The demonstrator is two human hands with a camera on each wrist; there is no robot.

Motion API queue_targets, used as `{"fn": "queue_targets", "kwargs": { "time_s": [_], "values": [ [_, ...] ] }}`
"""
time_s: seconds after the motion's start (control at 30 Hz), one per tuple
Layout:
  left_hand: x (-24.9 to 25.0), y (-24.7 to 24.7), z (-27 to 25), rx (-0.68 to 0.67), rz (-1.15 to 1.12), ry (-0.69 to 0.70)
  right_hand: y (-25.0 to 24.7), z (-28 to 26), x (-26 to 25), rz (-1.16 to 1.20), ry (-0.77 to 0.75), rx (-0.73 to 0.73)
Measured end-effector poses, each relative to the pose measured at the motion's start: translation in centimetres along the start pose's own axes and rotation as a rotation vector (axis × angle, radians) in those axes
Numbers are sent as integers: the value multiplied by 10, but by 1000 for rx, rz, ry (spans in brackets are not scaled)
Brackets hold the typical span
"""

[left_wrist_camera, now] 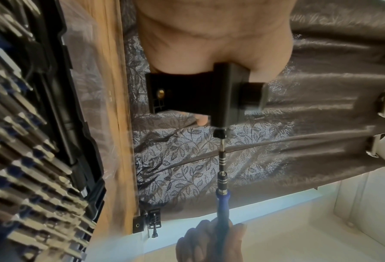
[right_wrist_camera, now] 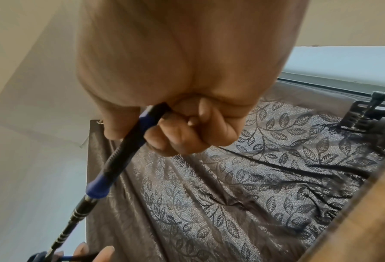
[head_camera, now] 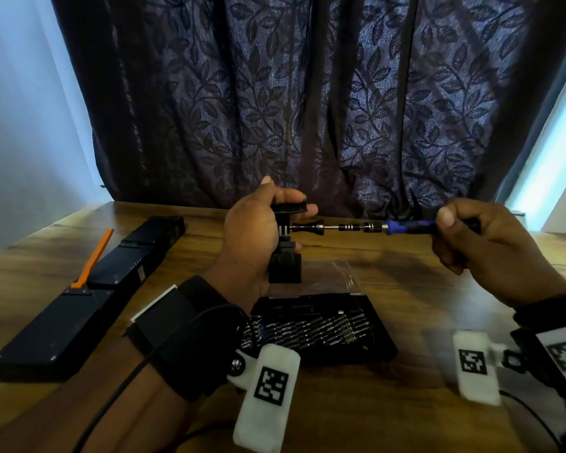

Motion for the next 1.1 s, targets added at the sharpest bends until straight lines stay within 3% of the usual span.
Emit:
{"fn": "queue_targets", "kwargs": {
  "time_s": [0.17,0.4,0.53,0.77,0.93,1.1],
  "values": [
    [0,0,-1,6,-7,-10,2,0,7,168,8,-24],
    [-1,0,0,11,-14,-21,2,0,0,-59,-12,-35],
    [1,-1,1,13,-8,-19,3,0,5,102,-15,-47],
    [-1,-2,1,29,-15,-32,3,0,2,-55,-21,-71],
    [-2,-2,1,30,-7,-54,3,0,5,59,-29,-85],
    [-8,-1,1,17,-16,-90,-2,0,1,-78,-49,-51]
  ]
}}
Point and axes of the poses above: each hand's wrist, its own z-axis towards the middle knuckle, its own y-axis out of the palm, x = y × z, the point moved 8 cm from there along z, towards the middle knuckle, and after that the axes turned 2 degrees about -x, right-handed, at the moved point
